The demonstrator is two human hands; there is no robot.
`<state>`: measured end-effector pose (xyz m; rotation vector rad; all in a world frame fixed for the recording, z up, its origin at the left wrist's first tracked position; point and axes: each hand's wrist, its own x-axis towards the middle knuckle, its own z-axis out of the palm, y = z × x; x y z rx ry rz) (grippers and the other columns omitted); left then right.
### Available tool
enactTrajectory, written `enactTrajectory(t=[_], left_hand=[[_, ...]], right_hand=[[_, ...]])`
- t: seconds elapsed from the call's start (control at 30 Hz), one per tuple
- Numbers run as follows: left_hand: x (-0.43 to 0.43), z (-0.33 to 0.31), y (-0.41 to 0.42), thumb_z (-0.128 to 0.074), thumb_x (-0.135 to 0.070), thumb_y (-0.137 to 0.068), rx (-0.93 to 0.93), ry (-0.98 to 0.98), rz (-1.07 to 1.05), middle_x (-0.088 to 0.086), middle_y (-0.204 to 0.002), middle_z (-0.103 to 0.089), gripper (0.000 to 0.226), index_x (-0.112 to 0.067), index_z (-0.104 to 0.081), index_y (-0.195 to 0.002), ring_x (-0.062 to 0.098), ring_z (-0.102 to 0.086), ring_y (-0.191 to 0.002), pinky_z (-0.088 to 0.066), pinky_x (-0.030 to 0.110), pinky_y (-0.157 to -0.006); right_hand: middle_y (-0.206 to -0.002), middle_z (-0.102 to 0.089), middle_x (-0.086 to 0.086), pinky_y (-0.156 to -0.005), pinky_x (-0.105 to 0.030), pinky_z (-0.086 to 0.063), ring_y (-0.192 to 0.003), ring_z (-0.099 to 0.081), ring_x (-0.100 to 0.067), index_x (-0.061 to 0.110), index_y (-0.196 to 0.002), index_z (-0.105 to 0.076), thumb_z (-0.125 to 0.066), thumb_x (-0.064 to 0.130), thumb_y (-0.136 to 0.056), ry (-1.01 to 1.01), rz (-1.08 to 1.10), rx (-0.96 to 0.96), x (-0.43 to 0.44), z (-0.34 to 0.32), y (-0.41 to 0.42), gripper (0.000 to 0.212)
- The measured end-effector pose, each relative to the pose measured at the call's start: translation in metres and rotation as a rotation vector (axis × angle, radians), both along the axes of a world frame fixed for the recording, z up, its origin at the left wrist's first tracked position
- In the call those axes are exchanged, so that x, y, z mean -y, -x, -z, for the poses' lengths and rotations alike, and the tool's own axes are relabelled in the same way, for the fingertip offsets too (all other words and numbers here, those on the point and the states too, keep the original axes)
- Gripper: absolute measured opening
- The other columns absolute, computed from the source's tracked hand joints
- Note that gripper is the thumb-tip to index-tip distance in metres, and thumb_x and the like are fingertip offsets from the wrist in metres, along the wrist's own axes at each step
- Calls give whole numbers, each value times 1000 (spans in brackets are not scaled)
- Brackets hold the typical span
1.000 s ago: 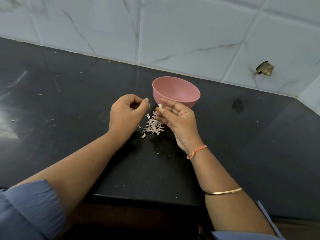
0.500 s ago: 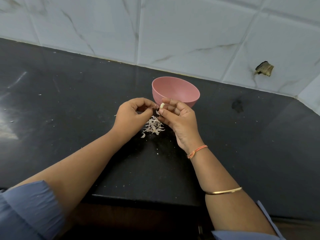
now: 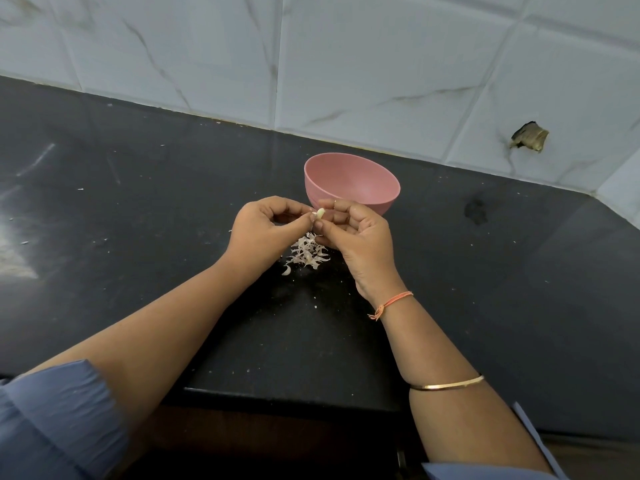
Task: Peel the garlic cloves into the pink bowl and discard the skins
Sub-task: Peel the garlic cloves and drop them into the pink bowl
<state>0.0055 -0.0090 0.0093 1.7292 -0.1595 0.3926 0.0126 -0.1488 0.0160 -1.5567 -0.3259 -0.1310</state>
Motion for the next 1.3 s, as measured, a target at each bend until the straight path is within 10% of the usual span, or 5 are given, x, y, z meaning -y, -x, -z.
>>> enactTrajectory(t=[0.63,1.07,1.3], left_hand=[[-1,-1,1,-70,-12,-81,-96,11,46,12,-80,-72,6,-15,-72,-76,16,-60,-69,-53,33,-70],[2,3,-4,-67,-14,-83,-33,-108,-64,-10,-67,-66,16,-26,-68,-72,-4,-57,-57,-49,12,-58],[-3,6,-9,-62,-23,-88,-125,71,-87,8,-81,-70,14,-15,-69,-81,20,-67,-74,-56,45,-80]], right_hand=[[-79,-69,0,-74,-28,-58,-76,-69,-10,6,-97,-67,-70,4,-81,266,143,166,1,10,-3,16],[-81,-68,-2,-72,-27,-57,-76,-67,-13,11,-87,-64,-69,3,-81,199,121,143,-1,7,-2,12],[-80,-67,-11,-74,-32,-58,-76,-68,-20,8,-84,-60,-62,-8,-82,-8,54,18,1,3,-2,16]])
